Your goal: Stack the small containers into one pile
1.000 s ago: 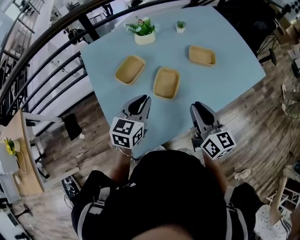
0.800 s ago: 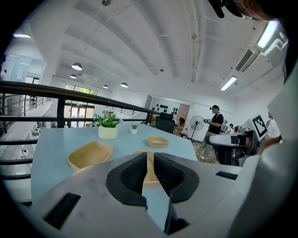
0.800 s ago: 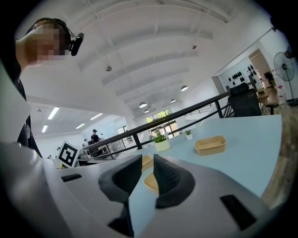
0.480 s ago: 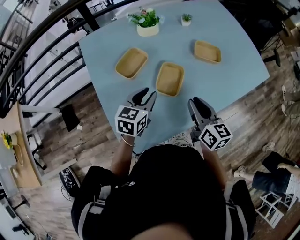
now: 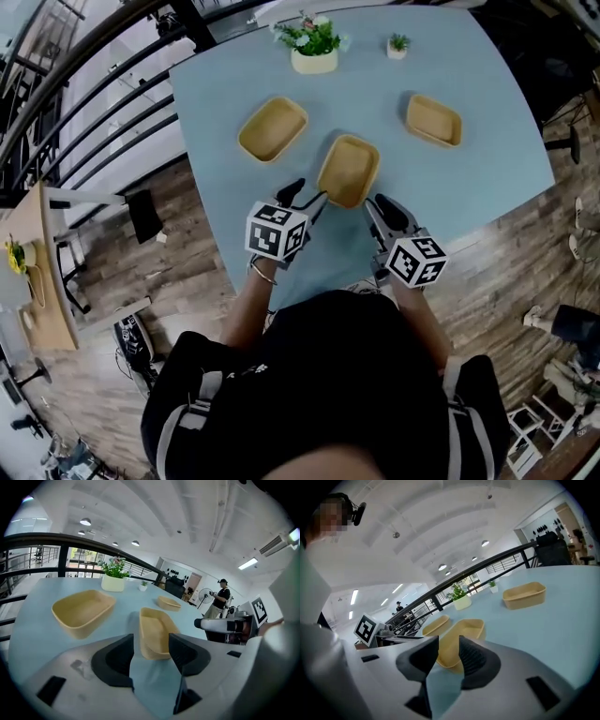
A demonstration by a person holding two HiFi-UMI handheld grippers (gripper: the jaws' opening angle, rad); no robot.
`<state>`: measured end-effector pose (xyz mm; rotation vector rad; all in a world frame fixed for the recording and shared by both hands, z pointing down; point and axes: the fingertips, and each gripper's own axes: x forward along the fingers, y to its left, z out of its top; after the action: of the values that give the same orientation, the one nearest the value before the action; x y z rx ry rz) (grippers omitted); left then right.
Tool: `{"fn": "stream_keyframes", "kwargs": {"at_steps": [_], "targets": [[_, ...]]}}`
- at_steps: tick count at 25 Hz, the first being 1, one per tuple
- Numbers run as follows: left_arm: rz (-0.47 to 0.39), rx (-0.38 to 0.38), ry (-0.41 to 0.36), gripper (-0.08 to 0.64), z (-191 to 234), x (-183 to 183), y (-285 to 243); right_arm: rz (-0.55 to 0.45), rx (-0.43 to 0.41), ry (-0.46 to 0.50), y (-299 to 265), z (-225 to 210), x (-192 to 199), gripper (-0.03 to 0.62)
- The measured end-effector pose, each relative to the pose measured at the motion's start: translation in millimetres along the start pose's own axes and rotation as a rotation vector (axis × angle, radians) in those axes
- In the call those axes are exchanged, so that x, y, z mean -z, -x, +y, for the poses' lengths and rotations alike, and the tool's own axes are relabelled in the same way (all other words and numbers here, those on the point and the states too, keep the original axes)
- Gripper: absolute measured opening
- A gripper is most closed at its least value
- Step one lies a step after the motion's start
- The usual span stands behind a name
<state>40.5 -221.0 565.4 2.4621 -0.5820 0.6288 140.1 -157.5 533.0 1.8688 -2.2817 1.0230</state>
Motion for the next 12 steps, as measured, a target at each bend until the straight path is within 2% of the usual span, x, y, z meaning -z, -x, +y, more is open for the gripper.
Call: {"fn": "stream_keyframes", "kwargs": {"at_steps": [5,12], "targets": [[0.055,-0.027,0.027,0.212,9,8,-24,0.066,0.01,-0.041,-23,-23,11,0.17],[0.092,-0.039,0.058,0.212,11,16,-43,0.138,0.017,-0.101,-40,-40,31,0.183]]}}
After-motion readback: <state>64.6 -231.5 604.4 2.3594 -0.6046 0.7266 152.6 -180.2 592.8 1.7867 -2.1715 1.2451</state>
